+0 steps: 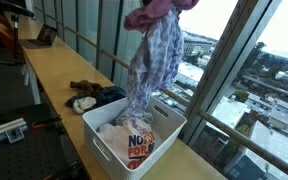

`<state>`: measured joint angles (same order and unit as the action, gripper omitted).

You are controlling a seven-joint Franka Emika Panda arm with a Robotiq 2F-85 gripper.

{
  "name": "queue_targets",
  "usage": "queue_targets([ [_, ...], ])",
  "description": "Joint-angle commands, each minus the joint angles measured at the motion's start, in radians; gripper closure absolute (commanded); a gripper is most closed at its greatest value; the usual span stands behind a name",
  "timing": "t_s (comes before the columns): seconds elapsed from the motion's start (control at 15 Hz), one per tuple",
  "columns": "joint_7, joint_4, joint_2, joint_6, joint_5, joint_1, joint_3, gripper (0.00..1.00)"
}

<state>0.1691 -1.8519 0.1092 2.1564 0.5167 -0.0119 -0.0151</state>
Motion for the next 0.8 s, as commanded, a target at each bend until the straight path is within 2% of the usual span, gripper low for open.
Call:
queue_targets([
  [0.0, -0.015, -0.205, 0.058, 0.118, -0.009, -0.005, 0.014, 1.0],
  [0.33, -0.02, -0.376, 0.061, 0.221, 0.006, -0.026, 0.036, 1.0],
  [0.73, -0.038, -0.487, 0.019, 0.335, 0.035, -0.051, 0.044, 1.0],
])
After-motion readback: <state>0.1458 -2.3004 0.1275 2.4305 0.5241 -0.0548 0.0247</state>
